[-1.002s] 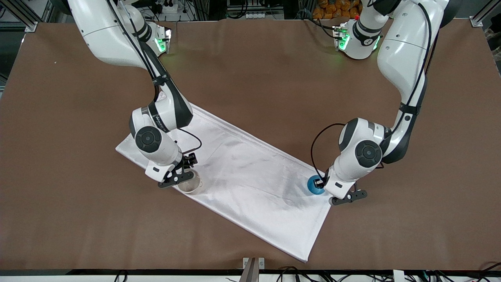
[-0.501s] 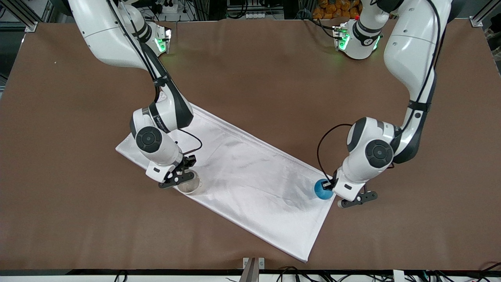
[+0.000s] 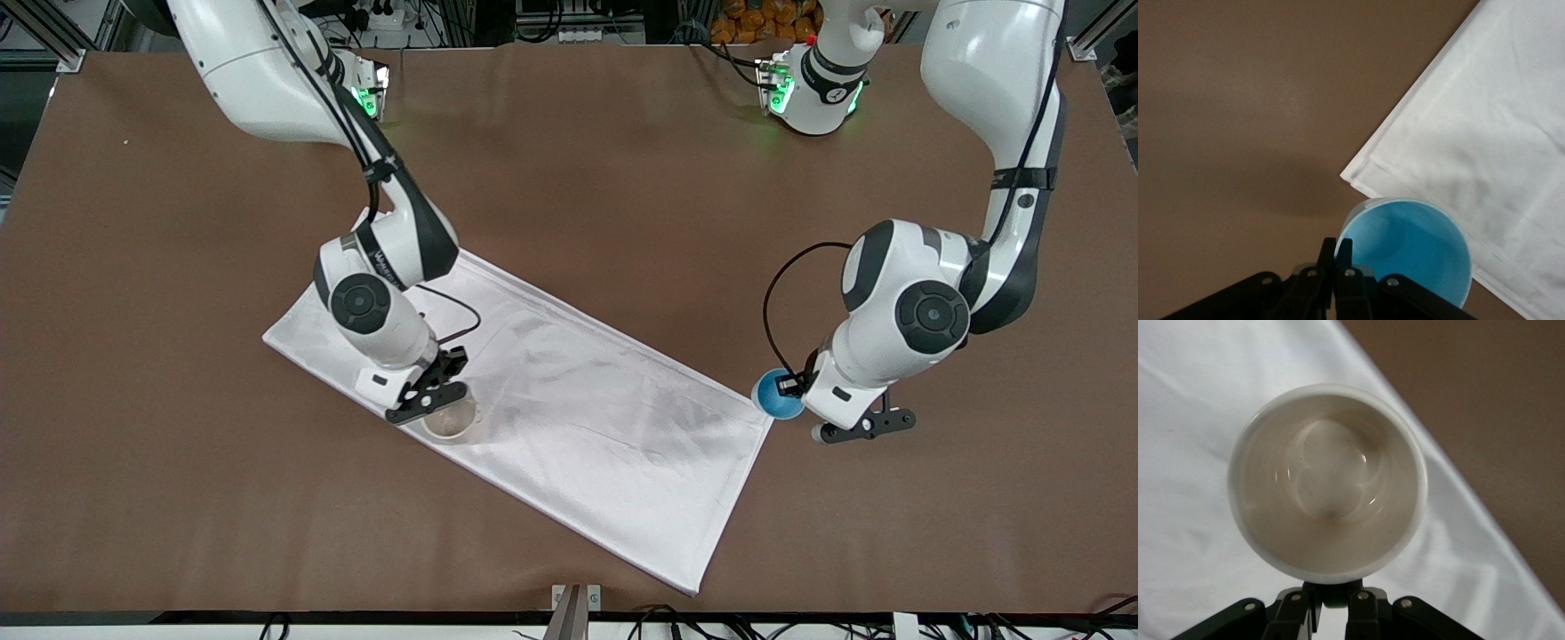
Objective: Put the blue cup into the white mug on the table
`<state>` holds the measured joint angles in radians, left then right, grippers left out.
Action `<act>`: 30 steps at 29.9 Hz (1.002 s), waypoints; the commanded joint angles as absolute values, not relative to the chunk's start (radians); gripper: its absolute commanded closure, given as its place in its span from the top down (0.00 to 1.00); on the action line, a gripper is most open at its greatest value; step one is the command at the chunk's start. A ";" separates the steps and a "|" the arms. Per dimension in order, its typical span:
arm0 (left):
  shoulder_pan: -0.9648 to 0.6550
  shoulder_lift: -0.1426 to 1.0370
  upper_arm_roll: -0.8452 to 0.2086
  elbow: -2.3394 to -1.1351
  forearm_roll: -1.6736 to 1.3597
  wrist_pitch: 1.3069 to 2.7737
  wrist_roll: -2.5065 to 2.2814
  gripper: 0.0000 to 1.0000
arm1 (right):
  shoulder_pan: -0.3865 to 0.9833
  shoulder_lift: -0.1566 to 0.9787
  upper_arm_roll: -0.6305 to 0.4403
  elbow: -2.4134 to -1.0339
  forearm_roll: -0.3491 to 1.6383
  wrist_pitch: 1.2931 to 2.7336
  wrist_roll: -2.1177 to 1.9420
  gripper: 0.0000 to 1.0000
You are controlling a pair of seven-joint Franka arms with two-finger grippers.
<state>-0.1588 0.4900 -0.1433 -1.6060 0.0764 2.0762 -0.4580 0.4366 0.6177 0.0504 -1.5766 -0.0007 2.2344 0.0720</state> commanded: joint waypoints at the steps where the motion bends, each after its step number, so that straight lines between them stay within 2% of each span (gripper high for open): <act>1: -0.143 0.338 -0.147 -1.785 0.101 2.082 -0.407 0.00 | 0.483 0.575 0.098 -1.505 0.009 2.123 0.101 0.00; 5: -0.123 0.258 -0.149 -1.873 0.101 2.082 -0.362 0.00 | 0.543 0.577 0.129 -1.457 0.008 2.071 0.120 0.00; 11: -0.086 0.158 -0.153 -1.973 0.100 2.082 -0.293 0.00 | 0.589 0.586 0.239 -1.451 -0.028 2.075 0.129 0.00; 16: -0.078 0.103 -0.153 -2.035 0.100 2.082 -0.272 0.00 | 0.666 0.604 0.253 -1.451 -0.064 2.079 0.173 0.00; 24: -0.069 0.077 -0.153 -2.042 0.097 2.080 -0.244 0.00 | 0.775 0.641 0.258 -1.451 -0.130 2.080 0.239 0.00; 30: -0.046 0.078 -0.153 -2.036 0.091 2.082 -0.212 0.00 | 0.799 0.666 0.258 -1.453 -0.173 2.091 0.247 0.00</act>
<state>-0.0751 0.1011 -0.1452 -2.0189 0.0799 2.0764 -0.2515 0.7976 0.6446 0.2510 -1.4631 -0.1232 2.0847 0.2288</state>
